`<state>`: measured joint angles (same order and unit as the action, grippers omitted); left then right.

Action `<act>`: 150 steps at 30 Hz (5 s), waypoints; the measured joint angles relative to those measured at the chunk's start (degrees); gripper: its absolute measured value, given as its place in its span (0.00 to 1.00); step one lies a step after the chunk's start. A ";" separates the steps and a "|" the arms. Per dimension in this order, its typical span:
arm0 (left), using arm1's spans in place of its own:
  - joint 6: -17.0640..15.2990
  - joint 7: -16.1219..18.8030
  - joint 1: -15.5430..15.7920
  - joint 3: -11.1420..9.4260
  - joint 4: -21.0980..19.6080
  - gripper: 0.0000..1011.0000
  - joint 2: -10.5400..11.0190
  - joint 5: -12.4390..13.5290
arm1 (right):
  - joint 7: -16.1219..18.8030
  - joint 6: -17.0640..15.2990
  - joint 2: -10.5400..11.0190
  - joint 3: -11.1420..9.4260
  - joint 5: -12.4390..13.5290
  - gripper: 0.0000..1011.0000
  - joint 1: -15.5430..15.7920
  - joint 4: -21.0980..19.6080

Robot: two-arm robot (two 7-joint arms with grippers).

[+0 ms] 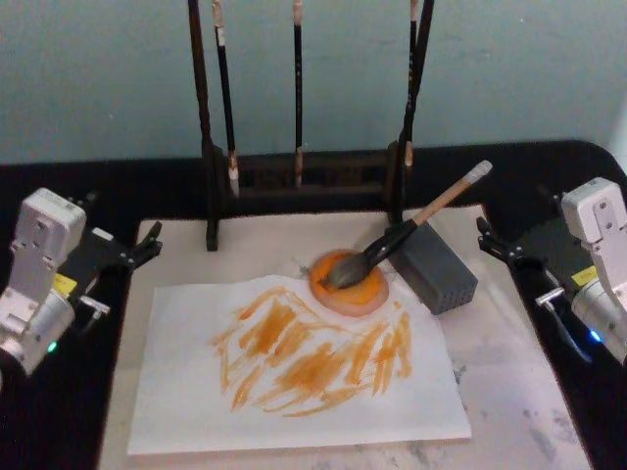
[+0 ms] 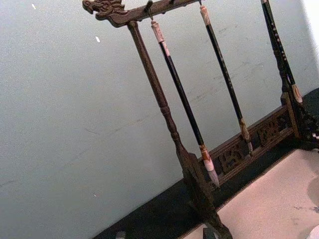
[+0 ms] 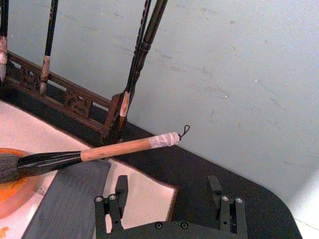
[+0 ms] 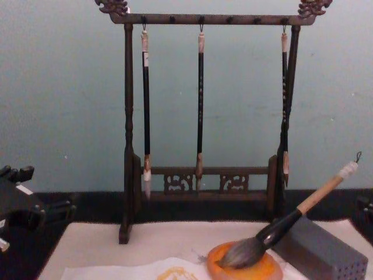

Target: Pick up the brush from the inkstone, write on the paper, then place the brush back to its original position.

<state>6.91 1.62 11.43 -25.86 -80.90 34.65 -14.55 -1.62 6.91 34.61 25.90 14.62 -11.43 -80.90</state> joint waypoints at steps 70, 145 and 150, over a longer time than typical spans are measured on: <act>0.00 0.00 0.00 0.00 0.00 0.99 0.00 0.00 | 0.00 0.00 0.04 -0.04 -0.07 0.99 0.00 0.00; 0.00 0.00 0.00 0.00 0.00 0.99 0.00 0.00 | 12.26 -20.82 -18.84 -13.58 46.02 0.99 -7.24 11.44; 0.00 0.00 0.00 0.00 0.00 0.99 0.00 0.00 | 12.58 -20.49 -18.73 -12.94 46.74 0.99 -7.84 12.52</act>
<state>6.91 1.62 11.43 -25.86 -80.90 34.65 -14.55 10.96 -13.59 15.88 12.96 61.36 -19.27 -68.39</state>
